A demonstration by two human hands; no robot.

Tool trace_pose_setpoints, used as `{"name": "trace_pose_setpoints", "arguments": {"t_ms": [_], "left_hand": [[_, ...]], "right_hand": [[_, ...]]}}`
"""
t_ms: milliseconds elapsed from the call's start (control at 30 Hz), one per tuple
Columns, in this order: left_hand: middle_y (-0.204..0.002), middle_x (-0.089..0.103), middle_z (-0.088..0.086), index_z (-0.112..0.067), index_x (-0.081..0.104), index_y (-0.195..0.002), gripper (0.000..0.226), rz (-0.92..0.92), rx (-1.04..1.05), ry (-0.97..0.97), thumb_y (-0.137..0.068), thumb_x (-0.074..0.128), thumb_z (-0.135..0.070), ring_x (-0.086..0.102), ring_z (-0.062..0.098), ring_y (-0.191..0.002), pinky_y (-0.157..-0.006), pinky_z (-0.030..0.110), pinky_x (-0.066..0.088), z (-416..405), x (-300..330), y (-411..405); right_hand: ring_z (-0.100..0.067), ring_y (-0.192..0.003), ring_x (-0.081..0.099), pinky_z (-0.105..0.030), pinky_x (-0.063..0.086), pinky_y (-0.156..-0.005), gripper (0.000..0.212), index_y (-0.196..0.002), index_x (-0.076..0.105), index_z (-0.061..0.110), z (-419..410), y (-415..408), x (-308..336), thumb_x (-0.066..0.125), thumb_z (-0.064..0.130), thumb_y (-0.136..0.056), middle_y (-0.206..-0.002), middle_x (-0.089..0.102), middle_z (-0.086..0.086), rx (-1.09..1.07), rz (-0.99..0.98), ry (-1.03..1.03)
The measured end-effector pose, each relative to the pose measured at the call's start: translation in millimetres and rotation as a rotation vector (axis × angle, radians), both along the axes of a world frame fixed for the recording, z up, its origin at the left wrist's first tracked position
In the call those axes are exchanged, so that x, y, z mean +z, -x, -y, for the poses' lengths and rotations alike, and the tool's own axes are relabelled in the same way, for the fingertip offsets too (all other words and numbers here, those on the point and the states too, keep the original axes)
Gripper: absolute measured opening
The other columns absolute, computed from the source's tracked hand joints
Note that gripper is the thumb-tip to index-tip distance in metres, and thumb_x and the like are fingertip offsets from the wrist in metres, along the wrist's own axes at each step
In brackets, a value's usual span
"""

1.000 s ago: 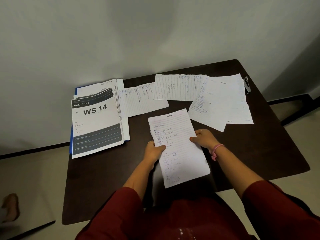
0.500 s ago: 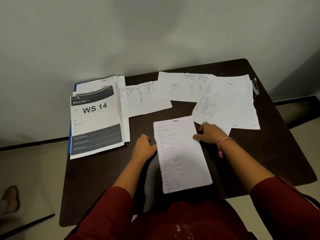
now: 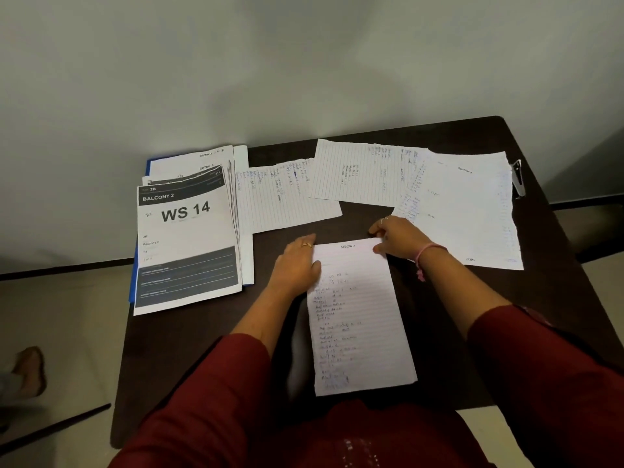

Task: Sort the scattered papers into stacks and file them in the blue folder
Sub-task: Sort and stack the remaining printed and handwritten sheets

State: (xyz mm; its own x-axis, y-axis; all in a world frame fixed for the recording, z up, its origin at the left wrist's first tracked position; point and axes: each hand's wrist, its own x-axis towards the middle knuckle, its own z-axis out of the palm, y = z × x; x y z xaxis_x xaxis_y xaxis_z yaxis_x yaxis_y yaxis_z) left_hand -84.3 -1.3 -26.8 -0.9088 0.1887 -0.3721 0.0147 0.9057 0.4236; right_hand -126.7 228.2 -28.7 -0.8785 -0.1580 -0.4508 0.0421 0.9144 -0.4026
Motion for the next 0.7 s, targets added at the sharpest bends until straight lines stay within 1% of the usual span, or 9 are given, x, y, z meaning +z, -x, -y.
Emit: {"name": "trace_pose_setpoints", "arguments": {"t_ms": [67, 133, 200, 300, 400, 467, 600, 700], "left_hand": [[-0.149, 0.035, 0.009, -0.013, 0.03, -0.148, 0.056, 0.026, -0.028, 0.048, -0.096, 0.047, -0.025, 0.033, 0.028, -0.135, -0.107, 0.044, 0.034, -1.9, -3.9, 2.2], [-0.142, 0.04, 0.011, -0.011, 0.04, -0.141, 0.047, 0.03, -0.034, 0.065, -0.097, 0.045, -0.025, 0.035, 0.029, -0.13, -0.104, 0.042, 0.038, -3.1, -8.4, 2.1], [-0.138, 0.042, 0.012, -0.009, 0.047, -0.135, 0.04, 0.034, -0.013, 0.038, -0.097, 0.044, -0.021, 0.035, 0.029, -0.127, -0.102, 0.038, 0.038, -3.8, -10.5, 0.0], [-0.136, 0.042, 0.013, -0.008, 0.049, -0.134, 0.038, 0.029, 0.009, 0.0, -0.097, 0.044, -0.017, 0.035, 0.029, -0.127, -0.103, 0.033, 0.035, -4.7, -13.1, -4.0], [-0.136, 0.042, 0.012, -0.007, 0.049, -0.134, 0.038, 0.036, 0.033, -0.03, -0.097, 0.045, -0.014, 0.035, 0.027, -0.127, -0.104, 0.03, 0.033, -5.3, -16.2, -8.0], [-0.136, 0.042, 0.011, -0.009, 0.048, -0.136, 0.04, 0.04, 0.043, -0.042, -0.097, 0.045, -0.011, 0.034, 0.026, -0.128, -0.105, 0.029, 0.032, -4.8, -19.1, -10.6], [-0.135, 0.042, 0.01, -0.011, 0.046, -0.139, 0.043, 0.021, 0.072, -0.103, -0.096, 0.045, -0.006, 0.035, 0.023, -0.127, -0.106, 0.026, 0.029, -3.3, -21.2, -18.5], [-0.141, 0.039, 0.007, -0.011, 0.046, -0.139, 0.045, -0.016, 0.081, -0.158, -0.095, 0.046, -0.004, 0.033, 0.022, -0.13, -0.109, 0.026, 0.026, -3.2, -23.1, -24.9]], "right_hand": [[-0.016, -0.097, 0.056, -0.025, 0.044, -0.089, 0.04, -0.119, 0.063, 0.013, 0.5, -0.8, -2.9, 0.073, 0.013, -0.08, -0.114, 0.061, -0.004, -0.002, -0.011, 0.027], [-0.013, -0.088, 0.056, -0.023, 0.043, -0.081, 0.029, -0.109, 0.067, 0.012, 0.4, -3.5, -5.2, 0.071, 0.009, -0.081, -0.104, 0.064, -0.004, -0.014, -0.021, 0.055], [-0.016, -0.085, 0.06, -0.023, 0.044, -0.076, 0.018, -0.099, 0.069, 0.013, -0.1, -6.5, -6.5, 0.069, 0.007, -0.081, -0.095, 0.067, -0.002, -0.036, -0.017, 0.082], [-0.016, -0.084, 0.062, -0.024, 0.046, -0.076, 0.012, -0.092, 0.069, 0.015, -0.6, -10.9, -7.4, 0.068, 0.008, -0.082, -0.09, 0.069, -0.001, -0.046, -0.013, 0.085], [-0.015, -0.085, 0.06, -0.028, 0.048, -0.08, 0.011, -0.093, 0.072, 0.018, -1.5, -15.3, -6.9, 0.066, 0.013, -0.085, -0.096, 0.07, 0.0, -0.04, -0.044, 0.044], [-0.017, -0.09, 0.061, -0.03, 0.049, -0.082, 0.015, -0.097, 0.073, 0.021, -1.8, -19.6, -5.9, 0.062, 0.016, -0.088, -0.101, 0.07, 0.002, -0.051, -0.077, 0.02], [-0.018, -0.102, 0.062, -0.031, 0.049, -0.088, 0.022, -0.108, 0.072, 0.025, -4.0, -34.0, -7.0, 0.056, 0.02, -0.094, -0.11, 0.07, 0.004, -0.064, -0.187, 0.057], [-0.02, -0.107, 0.062, -0.032, 0.048, -0.091, 0.023, -0.111, 0.071, 0.026, -6.0, -44.5, -10.8, 0.053, 0.024, -0.096, -0.116, 0.069, 0.001, -0.054, -0.256, 0.065]]}}
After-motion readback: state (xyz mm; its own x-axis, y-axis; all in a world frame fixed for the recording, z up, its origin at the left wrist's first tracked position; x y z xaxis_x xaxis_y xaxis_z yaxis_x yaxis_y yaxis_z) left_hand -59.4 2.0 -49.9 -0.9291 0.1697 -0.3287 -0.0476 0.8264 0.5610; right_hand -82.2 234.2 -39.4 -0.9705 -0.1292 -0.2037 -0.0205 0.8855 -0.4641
